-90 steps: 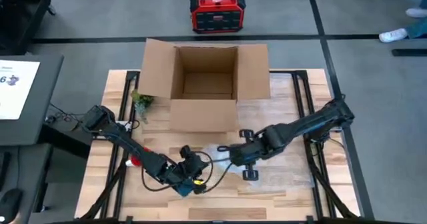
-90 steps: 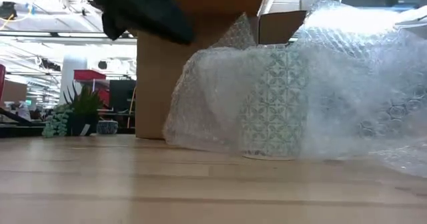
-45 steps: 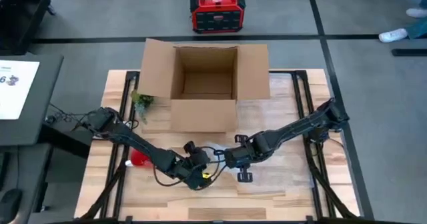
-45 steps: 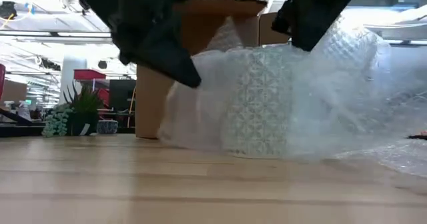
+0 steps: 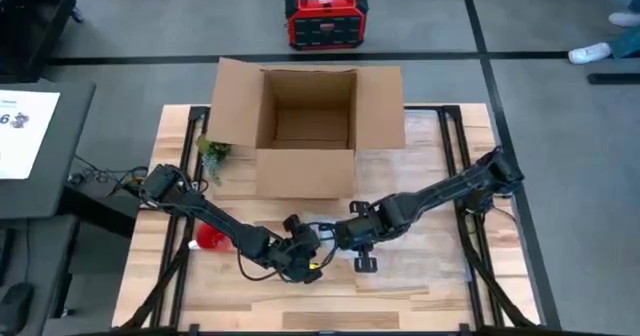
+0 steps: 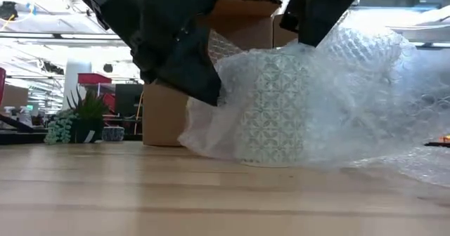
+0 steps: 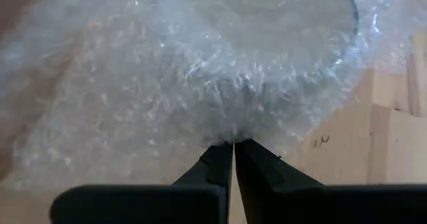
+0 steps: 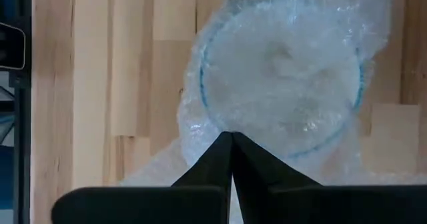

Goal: Wrap mug
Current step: Pack the white mug with the bubble wrap

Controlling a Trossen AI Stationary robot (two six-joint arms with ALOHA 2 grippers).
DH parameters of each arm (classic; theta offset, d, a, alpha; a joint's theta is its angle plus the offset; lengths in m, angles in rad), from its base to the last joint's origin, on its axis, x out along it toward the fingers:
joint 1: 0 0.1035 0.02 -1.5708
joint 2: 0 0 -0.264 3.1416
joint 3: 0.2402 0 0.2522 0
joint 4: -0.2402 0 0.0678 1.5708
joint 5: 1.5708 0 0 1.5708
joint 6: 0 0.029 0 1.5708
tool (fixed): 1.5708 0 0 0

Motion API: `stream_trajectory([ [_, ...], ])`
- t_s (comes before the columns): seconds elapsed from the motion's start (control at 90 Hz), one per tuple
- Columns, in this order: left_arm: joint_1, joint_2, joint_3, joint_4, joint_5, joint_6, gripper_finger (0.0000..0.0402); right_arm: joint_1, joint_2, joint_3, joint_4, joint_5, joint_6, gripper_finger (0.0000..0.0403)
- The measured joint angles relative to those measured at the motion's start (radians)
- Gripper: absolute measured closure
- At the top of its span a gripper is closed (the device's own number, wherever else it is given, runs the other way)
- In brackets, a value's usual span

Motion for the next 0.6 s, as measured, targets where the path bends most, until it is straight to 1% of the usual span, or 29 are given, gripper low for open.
stream_trajectory([
  [0.111,0.0,0.0,0.0,0.007,0.002,0.003,0.0402,-0.017,0.001,-0.03,0.043,-0.004,0.0,0.0403],
  [0.233,0.0,0.0,0.0,0.057,0.009,0.044,0.0402,-0.037,-0.001,-0.078,0.11,-0.014,0.0,0.0403],
  [0.433,-0.002,0.001,0.0,0.115,0.011,0.093,0.0402,-0.063,-0.005,-0.177,0.238,-0.088,0.001,0.0403],
  [0.6,-0.001,0.001,0.0,0.128,0.007,0.093,0.0402,-0.063,-0.003,-0.187,0.233,-0.112,0.003,0.0403],
])
